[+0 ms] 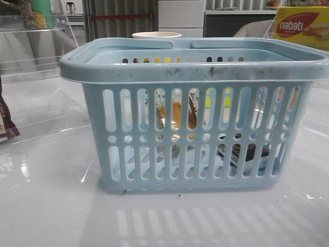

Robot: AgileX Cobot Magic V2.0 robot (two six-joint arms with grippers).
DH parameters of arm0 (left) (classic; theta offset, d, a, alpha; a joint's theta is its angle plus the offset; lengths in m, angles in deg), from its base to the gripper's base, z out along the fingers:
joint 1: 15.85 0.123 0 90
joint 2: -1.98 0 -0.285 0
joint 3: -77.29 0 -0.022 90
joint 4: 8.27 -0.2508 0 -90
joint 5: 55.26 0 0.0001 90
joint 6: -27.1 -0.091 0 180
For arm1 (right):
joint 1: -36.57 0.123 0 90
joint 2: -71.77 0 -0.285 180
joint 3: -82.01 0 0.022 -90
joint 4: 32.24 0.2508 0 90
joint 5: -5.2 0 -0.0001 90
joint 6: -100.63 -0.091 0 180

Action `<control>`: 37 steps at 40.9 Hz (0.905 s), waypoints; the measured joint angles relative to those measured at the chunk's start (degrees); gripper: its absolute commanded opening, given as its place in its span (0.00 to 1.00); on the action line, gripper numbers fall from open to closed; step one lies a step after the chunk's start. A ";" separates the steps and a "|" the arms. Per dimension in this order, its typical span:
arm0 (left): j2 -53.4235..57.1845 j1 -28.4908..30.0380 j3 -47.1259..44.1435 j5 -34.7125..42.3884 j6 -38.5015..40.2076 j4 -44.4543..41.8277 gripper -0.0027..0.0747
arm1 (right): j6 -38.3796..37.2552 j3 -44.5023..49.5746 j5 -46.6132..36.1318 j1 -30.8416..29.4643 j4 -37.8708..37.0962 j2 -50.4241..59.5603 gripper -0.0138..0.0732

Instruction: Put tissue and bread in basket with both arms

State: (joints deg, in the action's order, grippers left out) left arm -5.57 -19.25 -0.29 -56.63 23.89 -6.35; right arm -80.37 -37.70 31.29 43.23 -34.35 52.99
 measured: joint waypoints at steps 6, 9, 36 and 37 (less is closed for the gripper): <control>0.00 0.00 0.00 0.00 0.00 0.00 0.15 | 0.00 9.66 -9.00 -3.88 0.00 7.52 0.19; 0.00 0.00 0.00 0.00 0.00 0.00 0.15 | 0.00 13.57 -12.13 -4.78 0.00 10.06 0.19; 0.00 0.00 0.00 0.00 0.00 0.00 0.15 | 0.00 18.57 -22.06 -5.36 2.12 11.64 0.19; 0.00 0.00 0.00 0.00 0.00 0.00 0.15 | 0.00 18.57 -22.20 -5.36 2.46 11.64 0.19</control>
State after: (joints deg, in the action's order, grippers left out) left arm -5.57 -19.25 -0.29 -56.63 23.89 -6.35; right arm -80.37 -19.13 9.09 37.87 -31.90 64.62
